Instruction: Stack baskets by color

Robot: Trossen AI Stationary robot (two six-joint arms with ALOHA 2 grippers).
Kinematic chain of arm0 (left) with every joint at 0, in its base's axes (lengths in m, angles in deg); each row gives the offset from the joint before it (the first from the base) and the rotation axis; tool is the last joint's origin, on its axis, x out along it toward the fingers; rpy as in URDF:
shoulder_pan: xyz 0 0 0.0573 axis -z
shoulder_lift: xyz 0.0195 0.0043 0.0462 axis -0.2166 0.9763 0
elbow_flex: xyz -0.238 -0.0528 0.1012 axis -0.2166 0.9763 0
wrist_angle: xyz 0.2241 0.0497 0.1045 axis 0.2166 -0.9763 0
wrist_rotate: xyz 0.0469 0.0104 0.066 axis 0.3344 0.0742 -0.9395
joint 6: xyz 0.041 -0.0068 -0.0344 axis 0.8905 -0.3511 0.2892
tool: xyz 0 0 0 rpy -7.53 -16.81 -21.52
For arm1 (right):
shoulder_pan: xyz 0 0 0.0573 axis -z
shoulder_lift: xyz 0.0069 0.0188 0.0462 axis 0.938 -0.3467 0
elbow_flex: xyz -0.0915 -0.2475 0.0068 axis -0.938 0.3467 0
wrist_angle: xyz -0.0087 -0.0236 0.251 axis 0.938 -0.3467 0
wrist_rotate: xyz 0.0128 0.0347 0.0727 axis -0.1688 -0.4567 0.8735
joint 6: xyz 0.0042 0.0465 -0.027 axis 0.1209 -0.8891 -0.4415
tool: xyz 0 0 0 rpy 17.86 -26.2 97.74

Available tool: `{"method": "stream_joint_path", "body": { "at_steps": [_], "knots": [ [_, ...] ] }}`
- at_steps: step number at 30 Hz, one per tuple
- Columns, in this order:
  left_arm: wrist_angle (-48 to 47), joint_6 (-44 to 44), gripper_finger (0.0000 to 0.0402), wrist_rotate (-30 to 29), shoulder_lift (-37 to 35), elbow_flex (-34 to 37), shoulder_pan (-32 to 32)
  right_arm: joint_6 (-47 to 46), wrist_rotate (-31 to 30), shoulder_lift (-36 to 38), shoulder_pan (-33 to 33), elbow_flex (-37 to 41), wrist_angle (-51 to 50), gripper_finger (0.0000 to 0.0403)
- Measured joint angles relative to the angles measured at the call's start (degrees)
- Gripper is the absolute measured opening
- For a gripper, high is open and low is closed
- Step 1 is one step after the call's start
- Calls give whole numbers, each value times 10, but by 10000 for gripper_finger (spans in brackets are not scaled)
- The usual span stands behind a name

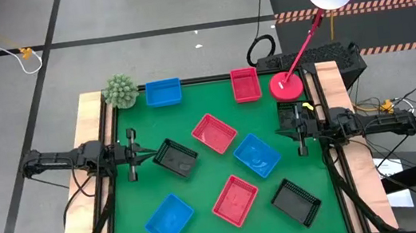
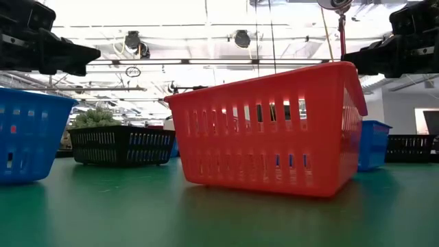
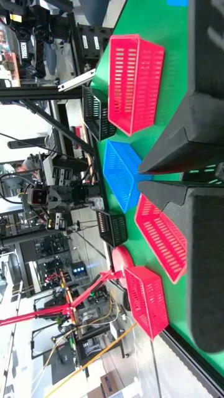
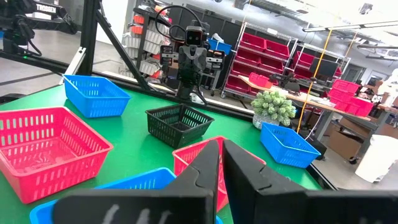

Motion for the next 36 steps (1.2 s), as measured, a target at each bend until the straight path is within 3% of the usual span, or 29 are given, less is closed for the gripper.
{"method": "stream_joint_path", "body": {
  "at_steps": [11,20,36],
  "knots": [
    [0,0,31,0,0,0,0,2,0,0,0,0,0,13],
    [0,0,31,0,0,0,0,-152,0,0,-1,0,0,13],
    [0,0,31,0,0,0,0,-158,-1,0,-1,0,9,13]
  ]
}}
